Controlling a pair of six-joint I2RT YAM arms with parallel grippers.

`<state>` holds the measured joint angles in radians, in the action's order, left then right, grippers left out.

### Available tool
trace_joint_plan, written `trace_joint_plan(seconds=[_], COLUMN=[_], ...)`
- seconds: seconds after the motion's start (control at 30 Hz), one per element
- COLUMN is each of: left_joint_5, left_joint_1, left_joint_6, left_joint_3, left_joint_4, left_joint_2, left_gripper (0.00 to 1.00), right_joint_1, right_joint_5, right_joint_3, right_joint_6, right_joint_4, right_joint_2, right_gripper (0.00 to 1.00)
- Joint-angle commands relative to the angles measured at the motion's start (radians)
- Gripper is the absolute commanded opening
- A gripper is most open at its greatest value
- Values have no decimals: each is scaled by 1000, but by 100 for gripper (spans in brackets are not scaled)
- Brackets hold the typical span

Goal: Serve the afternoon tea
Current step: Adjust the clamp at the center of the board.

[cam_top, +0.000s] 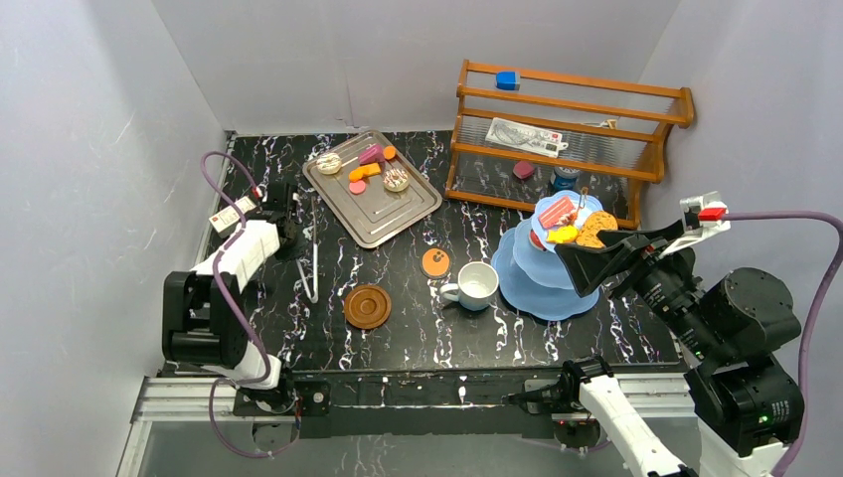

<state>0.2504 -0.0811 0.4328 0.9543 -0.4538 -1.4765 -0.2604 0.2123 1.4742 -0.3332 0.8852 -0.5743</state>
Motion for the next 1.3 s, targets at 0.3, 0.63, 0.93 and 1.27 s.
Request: trace_joint_plan(seconds=[0.3, 0.63, 0.93, 1.27], left_joint_5=[-42, -80, -216, -219], left_joint_1=[52, 59, 59, 52], left_joint_6=[-45, -51, -120, -147], left_joint_3=[-7, 42, 71, 84], left_joint_4=[44, -37, -55, -69], left_joint_2=[-84, -75, -36, -106], left_gripper=[0, 45, 89, 91], right_joint_1=[1, 1, 0, 0], right_joint_5=[7, 7, 7, 10], right_joint_3=[-24, -23, -34, -44], right_joint_6=[29, 37, 39, 39], right_joint_4=[-80, -82, -86, -96], right_joint_2=[17, 19, 28, 27], right_gripper=[99, 99, 99, 99])
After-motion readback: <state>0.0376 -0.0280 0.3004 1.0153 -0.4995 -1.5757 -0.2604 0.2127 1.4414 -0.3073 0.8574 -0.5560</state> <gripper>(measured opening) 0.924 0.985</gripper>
